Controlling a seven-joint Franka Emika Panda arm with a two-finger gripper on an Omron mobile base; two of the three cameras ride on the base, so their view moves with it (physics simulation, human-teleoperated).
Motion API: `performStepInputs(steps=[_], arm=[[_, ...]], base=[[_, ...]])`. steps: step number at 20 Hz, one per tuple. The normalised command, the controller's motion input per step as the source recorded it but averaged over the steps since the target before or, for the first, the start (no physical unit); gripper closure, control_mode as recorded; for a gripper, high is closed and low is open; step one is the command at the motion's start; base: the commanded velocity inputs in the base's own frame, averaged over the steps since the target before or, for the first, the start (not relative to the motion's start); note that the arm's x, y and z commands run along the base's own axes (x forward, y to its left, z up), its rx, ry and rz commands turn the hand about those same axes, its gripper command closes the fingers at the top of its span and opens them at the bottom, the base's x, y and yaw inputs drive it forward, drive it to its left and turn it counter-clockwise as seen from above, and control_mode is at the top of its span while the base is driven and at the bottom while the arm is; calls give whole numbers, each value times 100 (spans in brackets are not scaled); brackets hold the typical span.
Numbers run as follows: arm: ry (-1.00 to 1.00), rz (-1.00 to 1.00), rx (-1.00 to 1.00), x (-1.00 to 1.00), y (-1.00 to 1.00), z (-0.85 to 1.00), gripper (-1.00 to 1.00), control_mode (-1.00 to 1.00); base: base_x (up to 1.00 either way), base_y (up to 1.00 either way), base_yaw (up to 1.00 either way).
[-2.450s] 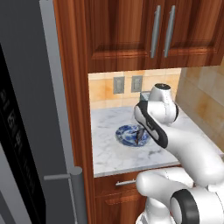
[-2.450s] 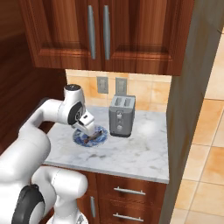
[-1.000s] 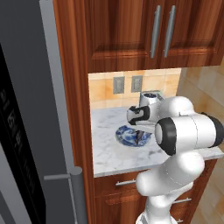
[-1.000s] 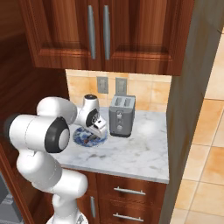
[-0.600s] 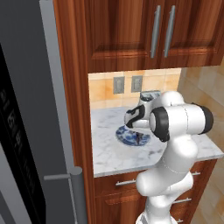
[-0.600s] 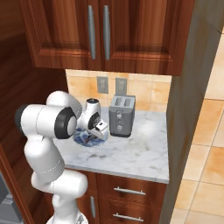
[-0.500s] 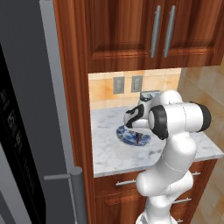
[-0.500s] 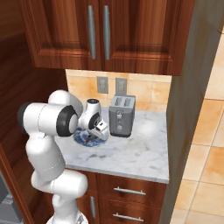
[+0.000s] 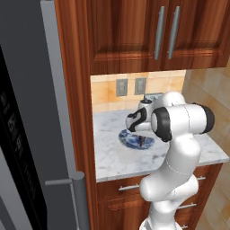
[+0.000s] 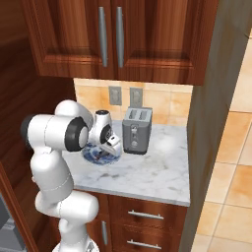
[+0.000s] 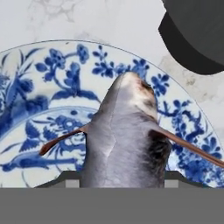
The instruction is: Place the fish on the counter behind the older fish on the same shelf of the fridge to maintain FIFO order. Close the fridge door when finished.
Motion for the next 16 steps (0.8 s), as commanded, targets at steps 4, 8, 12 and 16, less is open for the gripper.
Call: performStepInputs(steps=[4, 8, 12, 16], arm=[[-10, 0, 0, -21, 0, 18, 100, -100], [-21, 1, 0, -52, -5, 91, 100, -100], [-19, 2, 0, -69, -2, 100, 100, -100], [-12, 2, 0, -83, 0, 100, 100, -100]], base=[[0, 0, 0], [0, 0, 0], [0, 0, 0], [0, 0, 0]])
